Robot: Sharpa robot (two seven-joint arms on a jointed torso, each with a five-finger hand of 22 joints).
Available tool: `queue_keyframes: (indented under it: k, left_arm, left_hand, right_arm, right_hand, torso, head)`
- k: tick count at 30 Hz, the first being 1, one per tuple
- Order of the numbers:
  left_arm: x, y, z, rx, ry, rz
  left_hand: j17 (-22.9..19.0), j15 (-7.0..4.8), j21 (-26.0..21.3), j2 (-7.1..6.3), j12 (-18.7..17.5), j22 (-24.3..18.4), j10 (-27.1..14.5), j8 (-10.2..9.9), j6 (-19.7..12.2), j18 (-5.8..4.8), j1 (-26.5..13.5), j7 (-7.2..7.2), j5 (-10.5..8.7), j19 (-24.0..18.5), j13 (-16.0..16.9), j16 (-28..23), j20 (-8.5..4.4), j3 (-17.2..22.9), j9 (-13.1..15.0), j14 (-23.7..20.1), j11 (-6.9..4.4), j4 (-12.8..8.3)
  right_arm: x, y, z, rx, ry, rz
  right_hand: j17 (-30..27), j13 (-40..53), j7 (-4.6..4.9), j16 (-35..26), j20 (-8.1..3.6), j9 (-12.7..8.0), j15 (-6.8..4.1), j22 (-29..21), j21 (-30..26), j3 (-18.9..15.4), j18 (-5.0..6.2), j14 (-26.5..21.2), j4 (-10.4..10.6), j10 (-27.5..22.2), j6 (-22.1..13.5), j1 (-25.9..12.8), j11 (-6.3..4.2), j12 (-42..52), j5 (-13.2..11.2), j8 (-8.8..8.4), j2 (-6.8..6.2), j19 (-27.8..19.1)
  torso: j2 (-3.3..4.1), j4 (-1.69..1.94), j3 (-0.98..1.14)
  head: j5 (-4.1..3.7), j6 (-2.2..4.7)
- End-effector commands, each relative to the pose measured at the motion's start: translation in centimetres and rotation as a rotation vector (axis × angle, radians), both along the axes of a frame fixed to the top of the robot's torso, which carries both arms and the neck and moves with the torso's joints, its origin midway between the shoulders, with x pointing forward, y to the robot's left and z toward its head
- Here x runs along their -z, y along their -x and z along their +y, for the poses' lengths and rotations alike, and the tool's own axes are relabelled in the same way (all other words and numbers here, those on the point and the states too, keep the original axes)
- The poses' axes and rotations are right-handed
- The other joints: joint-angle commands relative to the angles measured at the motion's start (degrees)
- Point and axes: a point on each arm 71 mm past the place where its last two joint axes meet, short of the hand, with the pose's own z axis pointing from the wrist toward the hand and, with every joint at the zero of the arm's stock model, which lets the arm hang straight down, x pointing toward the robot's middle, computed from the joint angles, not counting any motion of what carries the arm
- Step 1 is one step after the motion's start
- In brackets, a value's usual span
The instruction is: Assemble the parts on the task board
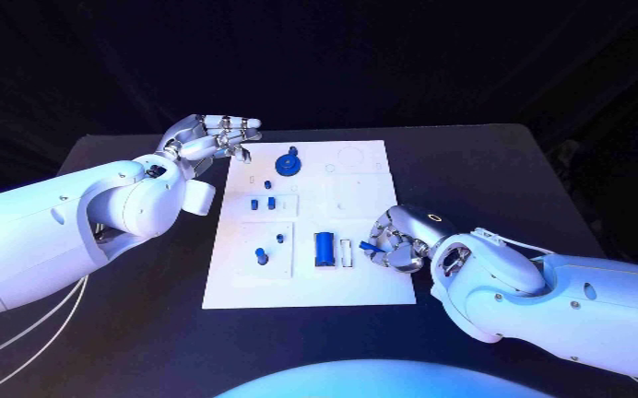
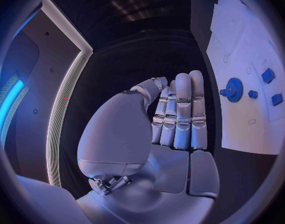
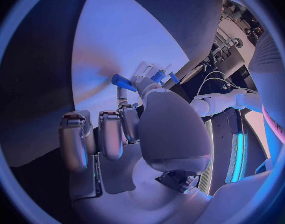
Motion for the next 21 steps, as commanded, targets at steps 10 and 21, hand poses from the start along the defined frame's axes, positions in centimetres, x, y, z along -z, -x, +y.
queue_keyframes:
  k: [10,21]
  left_arm:
    - [-0.1,0.1,-0.4,0.021,0.013,-0.002]
    - [-0.1,0.2,-0.4,0.022,0.013,-0.001]
  left_hand:
    - [-0.09,0.39,-0.26,0.46,-0.15,-0.07,-0.28,0.32,-0.4,0.35,-0.2,0.16,0.0,0.02,0.05,-0.39,0.28,-0.19,0.05,0.06,0.04,-0.21]
    - [-0.09,0.39,-0.26,0.46,-0.15,-0.07,-0.28,0.32,-0.4,0.35,-0.2,0.16,0.0,0.02,0.05,-0.39,0.28,-0.19,0.05,0.06,0.04,-0.21]
  right_arm:
    - [0.9,-0.3,1.2,0.073,-0.111,0.137]
    - [1.5,-0.6,2.3,0.055,-0.111,0.174]
  right_hand:
    - [7.61,7.24,-1.57,0.86,-0.34,0.94,-0.6,15.06,0.53,1.15,-0.38,4.56,0.85,1.48,1.99,-6.83,-0.7,2.09,0.22,1.11,0.39,5.87]
    - [7.51,8.44,-2.07,0.81,-0.72,1.34,-0.99,15.06,0.53,-0.93,-0.38,4.53,2.66,2.43,3.14,-9.65,-1.14,4.02,0.74,1.74,1.03,5.87]
  torso:
    - [-0.02,-0.06,0.01]
    - [-0.02,-0.05,0.02]
  head:
    - [0.09,-0.1]
    - [0.23,-0.23]
